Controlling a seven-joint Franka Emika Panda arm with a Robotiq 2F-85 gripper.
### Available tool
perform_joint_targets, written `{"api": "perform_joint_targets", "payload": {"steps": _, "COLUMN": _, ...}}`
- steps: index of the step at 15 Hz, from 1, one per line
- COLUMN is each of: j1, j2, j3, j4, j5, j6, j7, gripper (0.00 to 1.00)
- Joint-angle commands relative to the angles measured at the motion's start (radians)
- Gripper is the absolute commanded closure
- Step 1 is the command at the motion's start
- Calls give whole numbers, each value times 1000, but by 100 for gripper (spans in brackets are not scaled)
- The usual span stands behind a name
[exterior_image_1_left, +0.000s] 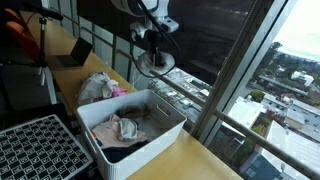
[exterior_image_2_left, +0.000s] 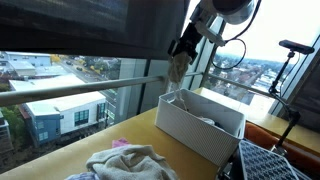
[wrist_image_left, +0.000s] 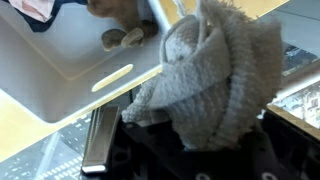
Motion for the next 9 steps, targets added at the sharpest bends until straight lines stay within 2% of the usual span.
{"api": "perform_joint_targets", "payload": {"steps": 1, "j1": 81, "j2": -16, "j3": 43, "j4": 17, "j5": -85, "j6": -24, "j7": 100, "gripper": 97}}
{"api": "perform_joint_targets", "payload": {"steps": 5, "j1": 162, "j2": 84, "j3": 90, "j4": 53, "j5": -152, "j6": -20, "j7": 172, "gripper": 97}}
{"api": "perform_joint_targets", "payload": {"steps": 9, "j1": 215, "j2": 179, "j3": 99, "j4": 63, "j5": -162, "j6": -34, "j7": 187, "gripper": 96}}
